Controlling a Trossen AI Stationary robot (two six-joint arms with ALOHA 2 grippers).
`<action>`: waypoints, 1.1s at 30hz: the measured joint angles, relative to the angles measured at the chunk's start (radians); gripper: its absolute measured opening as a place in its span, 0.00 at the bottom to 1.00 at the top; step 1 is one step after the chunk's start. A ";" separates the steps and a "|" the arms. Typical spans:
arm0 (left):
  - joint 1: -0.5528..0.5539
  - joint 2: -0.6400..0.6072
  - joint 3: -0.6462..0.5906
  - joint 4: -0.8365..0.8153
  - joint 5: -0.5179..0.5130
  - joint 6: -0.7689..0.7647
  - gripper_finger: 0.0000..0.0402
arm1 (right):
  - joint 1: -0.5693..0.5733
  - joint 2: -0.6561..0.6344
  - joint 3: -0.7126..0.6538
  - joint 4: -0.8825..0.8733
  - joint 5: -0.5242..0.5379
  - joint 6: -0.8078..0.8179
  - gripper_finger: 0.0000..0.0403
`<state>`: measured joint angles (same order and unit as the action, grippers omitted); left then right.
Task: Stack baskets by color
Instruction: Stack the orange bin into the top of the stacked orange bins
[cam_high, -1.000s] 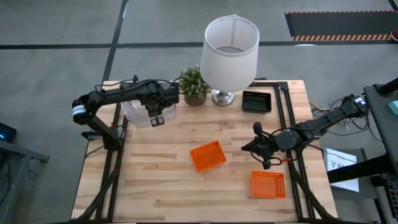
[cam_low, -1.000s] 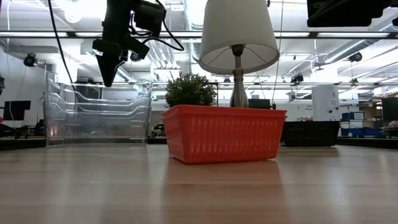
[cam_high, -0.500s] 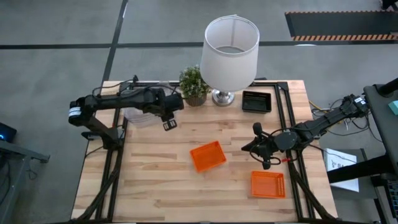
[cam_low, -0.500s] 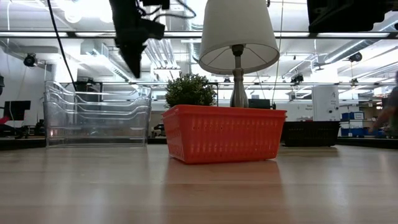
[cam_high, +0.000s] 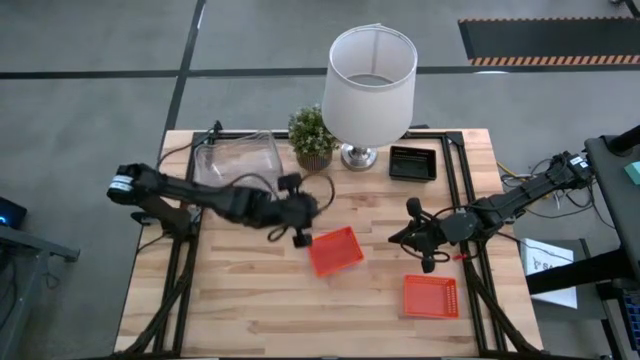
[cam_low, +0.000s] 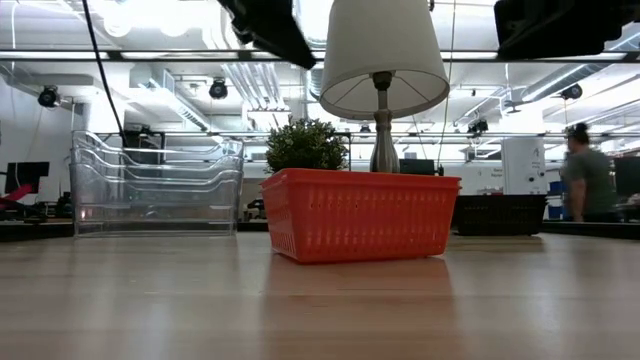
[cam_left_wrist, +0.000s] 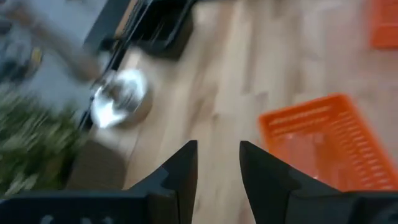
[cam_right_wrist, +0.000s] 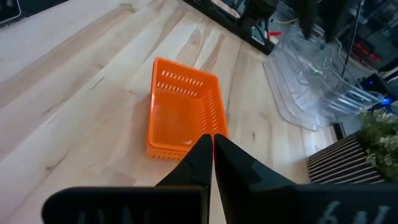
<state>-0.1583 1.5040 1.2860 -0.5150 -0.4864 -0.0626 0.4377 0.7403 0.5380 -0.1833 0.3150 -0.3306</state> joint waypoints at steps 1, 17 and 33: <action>-0.019 0.000 -0.022 0.054 -0.001 0.028 0.26 | 0.000 0.000 -0.001 -0.001 0.000 0.010 0.02; -0.103 -0.003 -0.162 0.430 -0.052 0.305 0.25 | 0.113 0.113 0.121 -0.167 -0.159 0.624 0.02; -0.112 -0.016 -0.159 0.428 -0.053 0.304 0.25 | 0.441 0.556 0.530 -0.725 -0.217 1.136 0.02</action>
<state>-0.2707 1.4876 1.1270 -0.0869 -0.5391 0.2418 0.8789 1.2959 1.0680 -0.9088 0.0981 0.8057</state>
